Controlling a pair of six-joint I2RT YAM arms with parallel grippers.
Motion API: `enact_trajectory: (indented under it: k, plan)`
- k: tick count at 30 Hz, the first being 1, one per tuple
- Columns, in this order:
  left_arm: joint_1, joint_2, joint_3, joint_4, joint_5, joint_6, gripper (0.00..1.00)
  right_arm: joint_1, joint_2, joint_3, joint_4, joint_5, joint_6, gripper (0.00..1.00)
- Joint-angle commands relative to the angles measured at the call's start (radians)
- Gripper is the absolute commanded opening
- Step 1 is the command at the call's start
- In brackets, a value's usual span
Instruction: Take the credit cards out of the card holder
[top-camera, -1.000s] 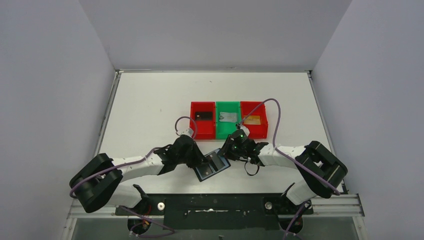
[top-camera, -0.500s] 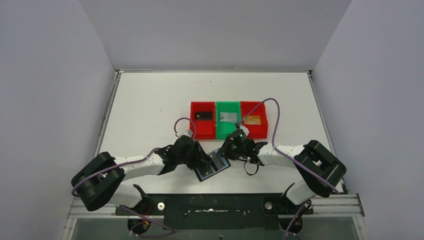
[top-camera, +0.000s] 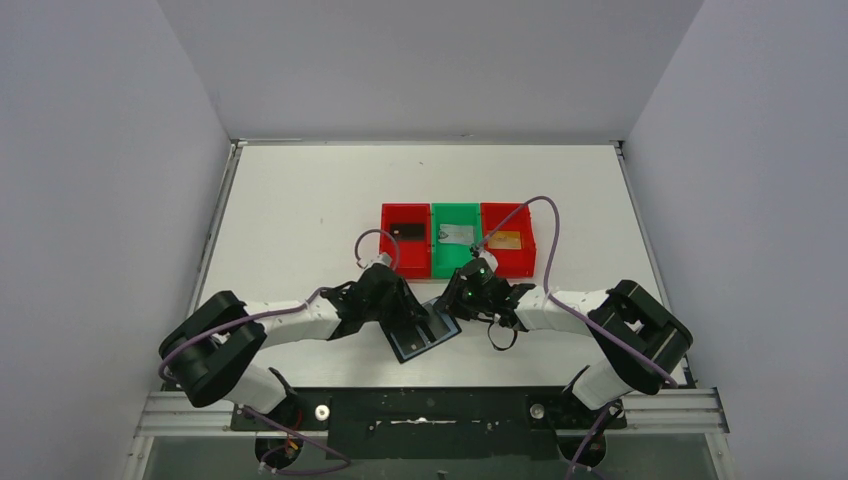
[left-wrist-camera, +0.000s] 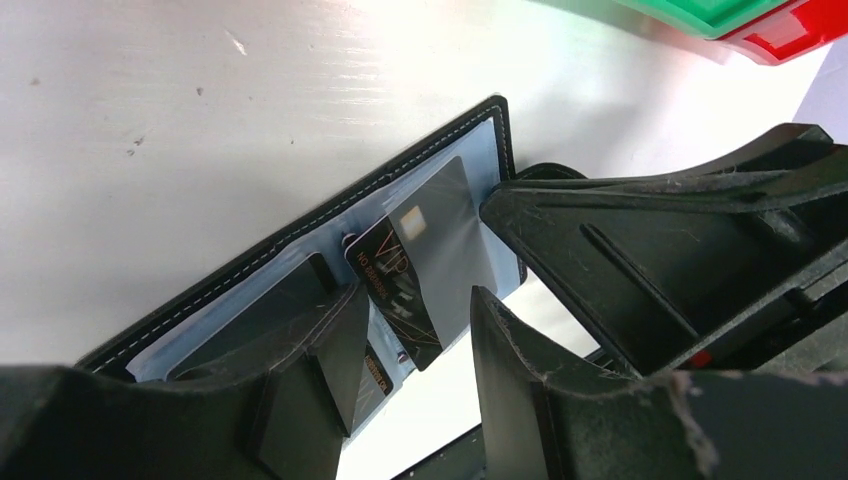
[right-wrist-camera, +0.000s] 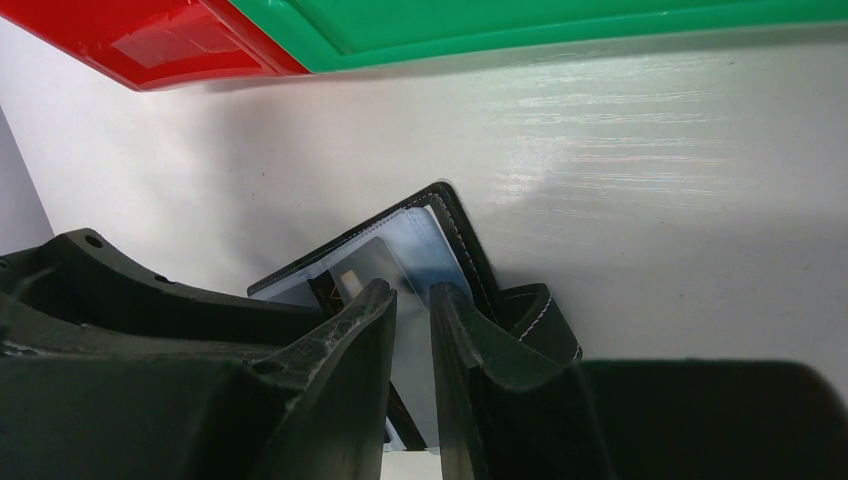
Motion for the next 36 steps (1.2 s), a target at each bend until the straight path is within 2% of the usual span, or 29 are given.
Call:
enact_trajectory:
  k: [1, 6, 13, 19, 30, 36]
  plan:
    - [-0.004, 0.025, 0.033, -0.085, -0.039, -0.005, 0.42, 0.006, 0.044, -0.018, -0.118, 0.028, -0.027, 0.23]
    - [-0.004, 0.014, 0.008, -0.106, -0.061, -0.041, 0.43, 0.006, 0.043, -0.018, -0.117, 0.027, -0.029, 0.23]
    - [-0.036, 0.016, -0.042, -0.013, -0.108, -0.132, 0.42, 0.006, 0.045, -0.019, -0.111, 0.025, -0.027, 0.23]
    - [-0.069, 0.021, -0.095, 0.093, -0.163, -0.227, 0.34, 0.007, 0.047, -0.022, -0.107, 0.021, -0.025, 0.23]
    - [-0.079, 0.022, -0.144, 0.17, -0.198, -0.261, 0.15, 0.006, 0.047, -0.025, -0.105, 0.018, -0.023, 0.23]
    - [-0.081, 0.031, -0.143, 0.208, -0.223, -0.262, 0.09, 0.007, 0.041, -0.03, -0.104, 0.02, -0.021, 0.23]
